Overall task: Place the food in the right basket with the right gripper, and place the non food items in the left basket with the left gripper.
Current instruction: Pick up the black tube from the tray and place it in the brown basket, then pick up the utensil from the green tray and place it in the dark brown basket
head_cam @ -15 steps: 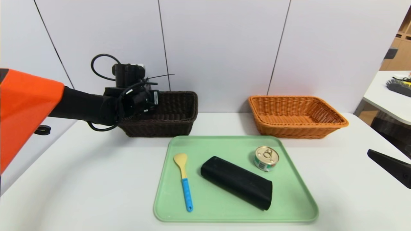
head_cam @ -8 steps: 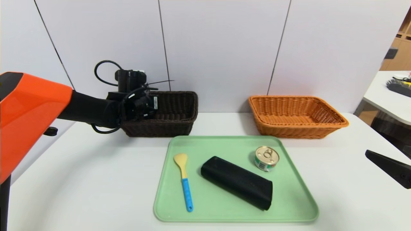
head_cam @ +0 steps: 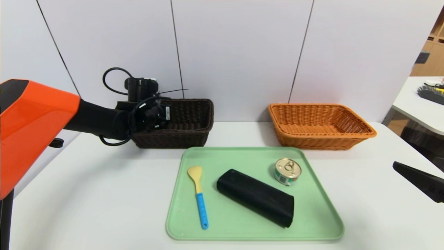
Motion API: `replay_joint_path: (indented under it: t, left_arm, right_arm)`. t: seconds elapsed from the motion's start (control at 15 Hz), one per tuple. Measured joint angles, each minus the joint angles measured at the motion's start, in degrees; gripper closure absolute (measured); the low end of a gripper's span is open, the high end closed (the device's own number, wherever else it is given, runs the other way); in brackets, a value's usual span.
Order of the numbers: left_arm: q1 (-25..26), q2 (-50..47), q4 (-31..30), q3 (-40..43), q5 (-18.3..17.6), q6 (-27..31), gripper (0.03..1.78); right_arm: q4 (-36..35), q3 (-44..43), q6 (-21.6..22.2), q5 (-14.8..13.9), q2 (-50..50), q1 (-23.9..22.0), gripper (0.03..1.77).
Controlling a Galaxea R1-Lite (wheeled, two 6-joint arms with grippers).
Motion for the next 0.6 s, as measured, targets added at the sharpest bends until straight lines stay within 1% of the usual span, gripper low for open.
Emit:
replay_joint_path:
  t: [0.13,0.27,0.4,0.6]
  left_arm:
    - [0.68,0.11,-0.11,0.09,0.09,-0.16,1.11]
    - [1.00,0.11,-0.10,0.17,0.09,-0.17,0.88]
    - [1.27,0.11,-0.07,0.28,0.09,-0.24,0.71]
    - [1.16,-1.00,-0.05,0.41,0.15,-0.05,0.51]
  right_arm:
    - [-0.02,0.01,-0.02,0.02,0.16,0.00,0.10]
    - [-0.22,0.01,0.02,0.07,0.35,0.00,0.10]
    - [-0.30,0.01,-0.02,0.11,0.41,0.00,0.10]
    - [-0.09,0.01,0.00,0.05,0.24,0.00,0.10]
